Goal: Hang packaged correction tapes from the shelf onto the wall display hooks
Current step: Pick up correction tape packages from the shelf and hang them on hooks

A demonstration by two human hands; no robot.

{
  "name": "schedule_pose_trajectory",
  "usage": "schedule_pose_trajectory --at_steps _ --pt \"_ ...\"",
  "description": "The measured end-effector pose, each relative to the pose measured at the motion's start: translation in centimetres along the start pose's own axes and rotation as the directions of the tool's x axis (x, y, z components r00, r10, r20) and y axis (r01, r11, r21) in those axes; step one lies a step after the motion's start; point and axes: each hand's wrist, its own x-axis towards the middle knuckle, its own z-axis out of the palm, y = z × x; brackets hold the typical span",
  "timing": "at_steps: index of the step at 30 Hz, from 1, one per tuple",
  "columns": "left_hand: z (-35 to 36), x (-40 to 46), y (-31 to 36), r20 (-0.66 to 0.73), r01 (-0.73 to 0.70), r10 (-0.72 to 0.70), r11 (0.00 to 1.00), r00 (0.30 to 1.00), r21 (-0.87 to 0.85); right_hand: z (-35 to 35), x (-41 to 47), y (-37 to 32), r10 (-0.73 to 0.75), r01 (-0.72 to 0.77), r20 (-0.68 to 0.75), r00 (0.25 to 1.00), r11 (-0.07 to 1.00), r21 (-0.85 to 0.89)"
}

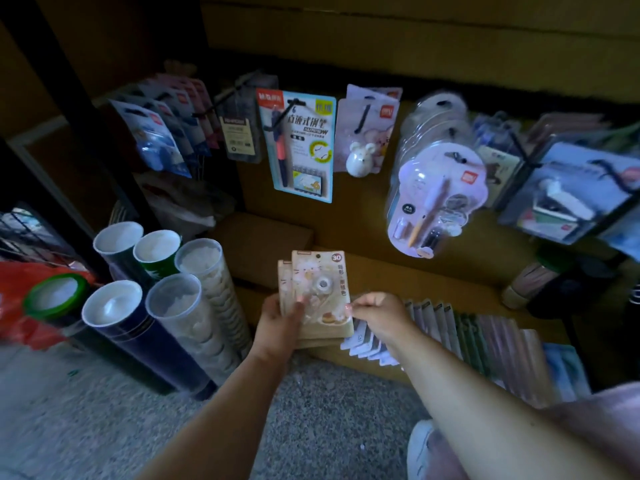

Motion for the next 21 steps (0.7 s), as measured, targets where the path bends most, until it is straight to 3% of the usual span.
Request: schedule_pose_trajectory --at_steps 10,21 --pt "-1.2 -3.7 5.3 -0.015 -0.086 0.085 0.992 0.996 -0.093 0.3 -5.3 -4.8 -0.202 0.192 0.070 0.977 0.972 0.135" --pt "-4.0 -7.7 10.6 -0.026 -0.226 0.225 0.960 0.974 -0.163 1.6 -9.4 -10.5 -0.387 0.388 -0.049 0.921 0.893 0.226"
